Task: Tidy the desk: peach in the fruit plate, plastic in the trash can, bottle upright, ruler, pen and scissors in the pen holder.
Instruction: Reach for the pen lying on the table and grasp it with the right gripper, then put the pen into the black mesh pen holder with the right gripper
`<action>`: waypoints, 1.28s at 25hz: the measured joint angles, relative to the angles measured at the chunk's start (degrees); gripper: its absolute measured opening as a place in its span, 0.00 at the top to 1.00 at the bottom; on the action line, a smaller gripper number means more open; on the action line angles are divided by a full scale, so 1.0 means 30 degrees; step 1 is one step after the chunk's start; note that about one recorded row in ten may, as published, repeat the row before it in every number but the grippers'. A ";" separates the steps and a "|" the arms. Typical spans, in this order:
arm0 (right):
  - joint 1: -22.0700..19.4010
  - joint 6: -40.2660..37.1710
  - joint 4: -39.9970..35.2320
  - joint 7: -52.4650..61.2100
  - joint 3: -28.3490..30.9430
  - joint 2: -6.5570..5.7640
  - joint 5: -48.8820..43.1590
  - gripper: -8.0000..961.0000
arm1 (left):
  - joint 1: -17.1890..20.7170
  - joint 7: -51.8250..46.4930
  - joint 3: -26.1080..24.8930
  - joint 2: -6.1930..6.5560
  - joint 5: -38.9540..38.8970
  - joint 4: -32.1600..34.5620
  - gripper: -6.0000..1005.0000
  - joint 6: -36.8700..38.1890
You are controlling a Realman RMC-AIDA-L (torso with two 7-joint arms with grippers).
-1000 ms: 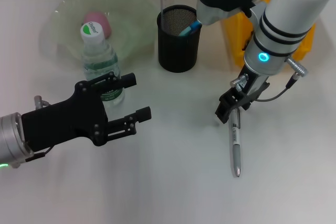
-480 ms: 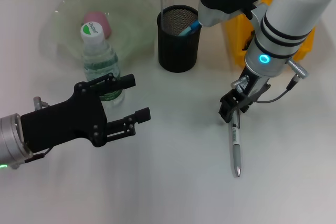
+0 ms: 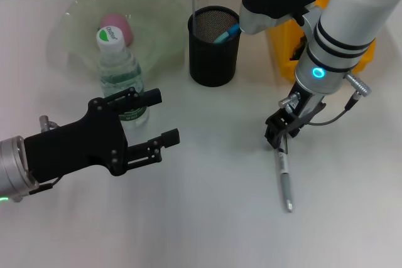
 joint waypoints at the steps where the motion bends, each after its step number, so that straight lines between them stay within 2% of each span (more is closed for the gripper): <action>1: -0.0001 -0.0007 0.0000 0.0000 0.0000 0.0000 -0.0009 0.52 | 0.0006 0.0051 0.0000 -0.0001 0.0000 -0.0011 0.25 0.0003; 11: -0.0024 -0.0010 -0.0002 0.0000 -0.0078 0.0000 -0.0044 0.66 | 0.0055 0.0155 0.0000 0.0026 0.0000 -0.0071 0.25 0.0006; 22: -0.0212 -0.0083 -0.0027 -0.0002 -0.0296 0.0000 0.0039 0.72 | 0.0059 0.0169 0.0000 0.0030 -0.0001 -0.0061 0.25 0.0012; 24: -0.0326 -0.0121 -0.0219 -0.0005 -0.0303 0.0000 0.0043 0.71 | 0.0058 0.0170 0.0000 0.0031 0.0000 -0.0062 0.25 0.0021; 32: -0.1118 -0.0580 -0.1844 -0.0018 -0.0323 0.0000 0.0055 0.82 | 0.0101 0.0169 -0.0001 0.0031 -0.0001 -0.0063 0.25 0.0038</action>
